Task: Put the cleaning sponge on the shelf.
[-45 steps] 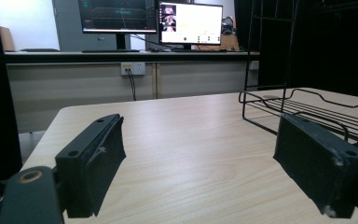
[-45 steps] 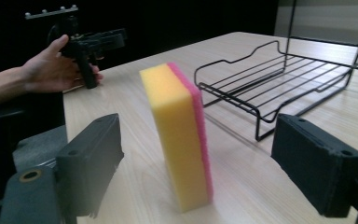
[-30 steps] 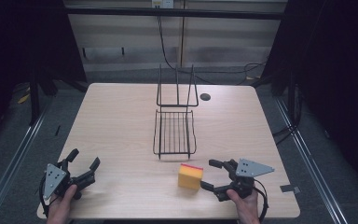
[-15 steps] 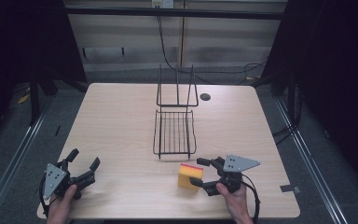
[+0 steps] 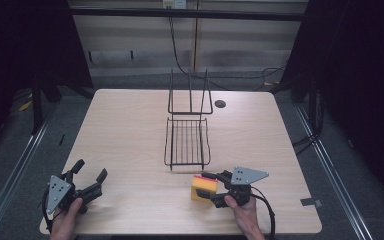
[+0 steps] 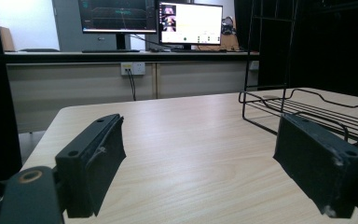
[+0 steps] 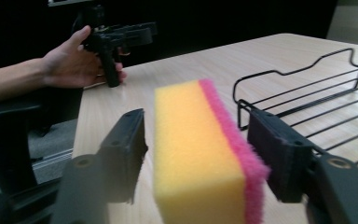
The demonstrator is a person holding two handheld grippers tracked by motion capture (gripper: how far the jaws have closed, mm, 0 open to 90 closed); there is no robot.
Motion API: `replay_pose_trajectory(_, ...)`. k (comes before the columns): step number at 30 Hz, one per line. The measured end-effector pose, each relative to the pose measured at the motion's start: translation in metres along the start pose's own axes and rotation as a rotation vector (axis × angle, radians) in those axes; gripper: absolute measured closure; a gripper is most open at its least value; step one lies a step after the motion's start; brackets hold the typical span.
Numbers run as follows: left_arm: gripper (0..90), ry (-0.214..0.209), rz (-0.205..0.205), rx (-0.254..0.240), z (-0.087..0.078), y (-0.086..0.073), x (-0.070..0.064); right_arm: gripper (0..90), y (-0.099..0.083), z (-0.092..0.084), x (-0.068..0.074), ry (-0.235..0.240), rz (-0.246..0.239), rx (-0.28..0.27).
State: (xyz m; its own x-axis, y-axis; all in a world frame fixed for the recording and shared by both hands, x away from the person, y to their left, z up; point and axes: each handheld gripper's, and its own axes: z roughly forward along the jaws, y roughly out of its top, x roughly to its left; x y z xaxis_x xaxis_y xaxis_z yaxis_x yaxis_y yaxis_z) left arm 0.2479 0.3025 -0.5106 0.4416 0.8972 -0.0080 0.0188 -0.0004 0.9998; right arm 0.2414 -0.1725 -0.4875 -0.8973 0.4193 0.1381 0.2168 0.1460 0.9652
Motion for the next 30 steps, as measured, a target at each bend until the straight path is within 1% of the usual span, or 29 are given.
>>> replay_pose_trajectory(4, 15.6, 0.000, 0.000, 0.000, 0.0000, 0.0000, 0.0000, 44.4, -0.0012, -0.0002, -0.0017, 0.003, 0.005, -0.009)
replay_pose_trajectory(8, 15.6, 0.000, 0.000, 0.000, 0.0000, 0.0000, 0.0000, 49.4, -0.0034, -0.0002, -0.0029, 0.005, 0.014, -0.009)
replay_pose_trajectory(10, 15.6, 0.000, 0.000, 0.000, 0.0000, 0.0000, 0.0000, 50.6, -0.0035, 0.0000, -0.0029, 0.009, 0.012, -0.010)
replay_pose_trajectory(11, 15.6, 0.000, 0.000, 0.000, 0.0000, 0.0000, 0.0000, 53.8, -0.0036, 0.0003, -0.0030, 0.016, 0.011, -0.011)
replay_pose_trajectory(12, 15.6, 0.000, 0.000, 0.000, 0.0000, 0.0000, 0.0000, 55.0, -0.0036, 0.0003, -0.0030, 0.018, 0.010, -0.012)
replay_pose_trajectory(15, 15.6, 0.000, 0.000, 0.000, 0.0000, 0.0000, 0.0000, 57.1, -0.0034, 0.0006, -0.0029, 0.023, 0.008, -0.011)
replay_pose_trajectory(20, 15.6, 0.000, 0.000, 0.000, 0.0000, 0.0000, 0.0000, 58.2, -0.0027, 0.0004, -0.0026, 0.023, 0.005, -0.009)
replay_pose_trajectory(28, 15.6, 0.001, -0.004, -0.002, 0.0001, -0.0001, -0.0003, 59.0, -0.0006, -0.0008, -0.0018, 0.026, 0.013, -0.010)
replay_pose_trajectory(30, 15.6, 0.000, 0.001, 0.000, 0.0000, 0.0000, 0.0000, 59.1, 0.0008, -0.0015, -0.0013, 0.023, 0.013, -0.011)
